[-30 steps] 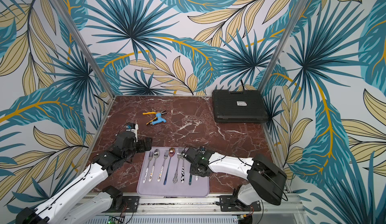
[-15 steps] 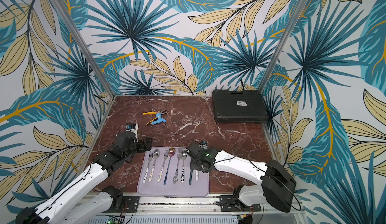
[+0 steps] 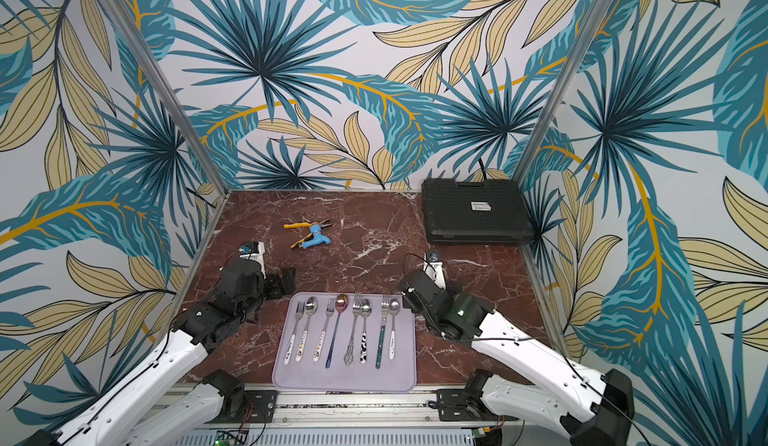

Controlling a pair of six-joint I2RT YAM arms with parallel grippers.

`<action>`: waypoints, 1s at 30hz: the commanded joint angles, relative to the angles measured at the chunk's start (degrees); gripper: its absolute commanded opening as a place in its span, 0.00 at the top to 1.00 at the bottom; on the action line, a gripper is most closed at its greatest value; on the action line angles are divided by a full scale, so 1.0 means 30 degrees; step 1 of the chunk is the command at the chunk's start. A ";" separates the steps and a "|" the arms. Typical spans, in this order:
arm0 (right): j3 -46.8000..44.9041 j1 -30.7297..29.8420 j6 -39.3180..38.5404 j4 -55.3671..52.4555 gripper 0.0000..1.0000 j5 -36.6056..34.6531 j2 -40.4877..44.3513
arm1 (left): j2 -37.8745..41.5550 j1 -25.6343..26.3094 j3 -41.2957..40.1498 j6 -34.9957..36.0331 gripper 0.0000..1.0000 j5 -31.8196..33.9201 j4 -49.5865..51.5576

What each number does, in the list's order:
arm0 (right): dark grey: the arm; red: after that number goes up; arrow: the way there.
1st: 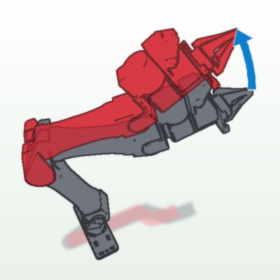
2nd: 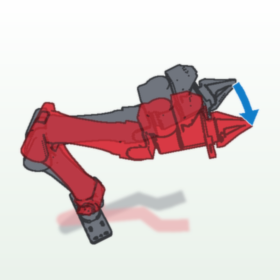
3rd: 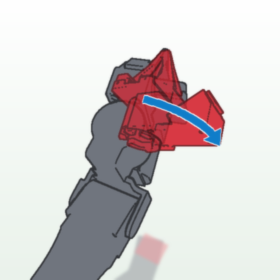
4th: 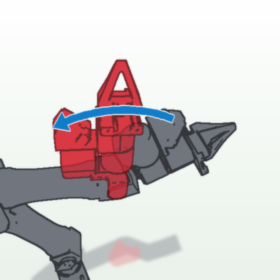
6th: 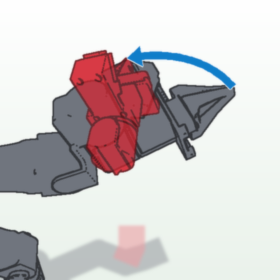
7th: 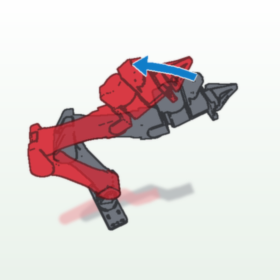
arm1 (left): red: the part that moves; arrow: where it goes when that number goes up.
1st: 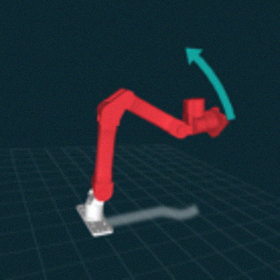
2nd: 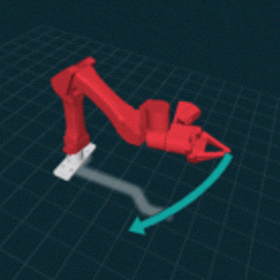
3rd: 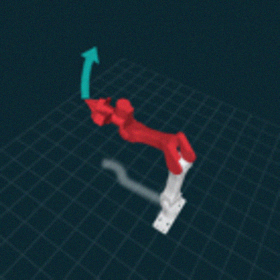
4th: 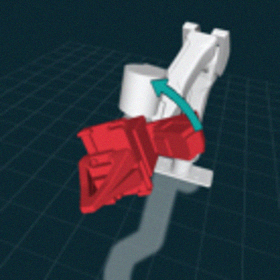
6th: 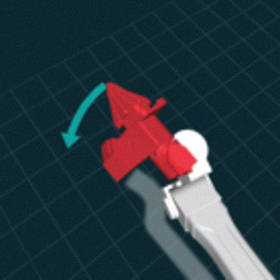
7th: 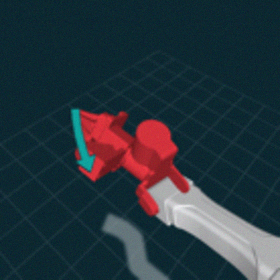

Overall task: Set the spoon and fork side by side
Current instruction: Reset both arms

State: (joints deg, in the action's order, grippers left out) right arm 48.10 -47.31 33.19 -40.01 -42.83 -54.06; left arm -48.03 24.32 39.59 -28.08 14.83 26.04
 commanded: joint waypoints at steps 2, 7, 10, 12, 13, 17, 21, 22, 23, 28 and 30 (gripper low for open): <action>-0.2971 0.0296 -0.6497 0.6544 0.01 -0.6713 0.2387 | -0.0150 -0.0308 0.1677 0.0172 0.00 0.2447 -0.0008; -0.7430 0.3665 -1.0739 1.5719 0.00 -0.6962 0.4888 | 0.0103 -0.0298 0.0185 0.3245 0.00 0.6354 -0.3463; -0.8960 0.6026 -1.0594 1.7659 0.01 -0.4835 0.5058 | 0.0417 -0.0314 -0.1586 0.5457 0.00 0.8013 -0.6584; -0.9576 0.7156 -1.0327 1.8773 0.01 -0.4267 0.4308 | 0.0616 -0.0379 -0.3250 0.6972 0.00 0.9190 -0.9486; -0.9763 0.7659 -1.0057 1.9181 0.00 -0.4000 0.3811 | 0.0698 -0.0422 -0.4292 0.8224 0.00 0.9072 -1.1455; -1.0465 0.9035 -0.9869 2.1655 0.01 -0.2934 0.0910 | 0.0390 -0.0740 -0.8124 1.2310 0.00 0.7893 -1.8065; -1.0754 0.9982 -1.0052 2.4496 0.01 -0.1935 -0.1911 | -0.2496 -0.1782 -0.9349 1.2182 0.00 0.7260 -2.1001; -1.0699 1.0195 -1.0093 2.5003 0.01 -0.1724 -0.2585 | -0.3327 -0.2055 -0.9619 1.2160 0.00 0.6900 -2.2137; -1.0650 1.0465 -1.0060 2.5617 0.00 -0.1485 -0.3324 | -0.4248 -0.2338 -0.9766 1.2112 0.00 0.6530 -2.3205; -1.0257 1.1361 -1.0277 2.8001 0.01 -0.0203 -0.5753 | -0.8622 -0.3489 -0.8942 1.2716 0.00 0.4879 -2.6960; -1.0043 1.1894 -1.0131 2.8956 0.01 0.0651 -0.6585 | -0.9082 -0.3707 -0.7804 1.2318 0.00 0.3899 -2.5370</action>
State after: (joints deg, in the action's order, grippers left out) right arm 17.04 -13.17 3.14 38.65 -44.99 -71.81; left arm -73.71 14.28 12.71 8.16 31.55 -44.84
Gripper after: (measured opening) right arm 0.994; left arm 0.999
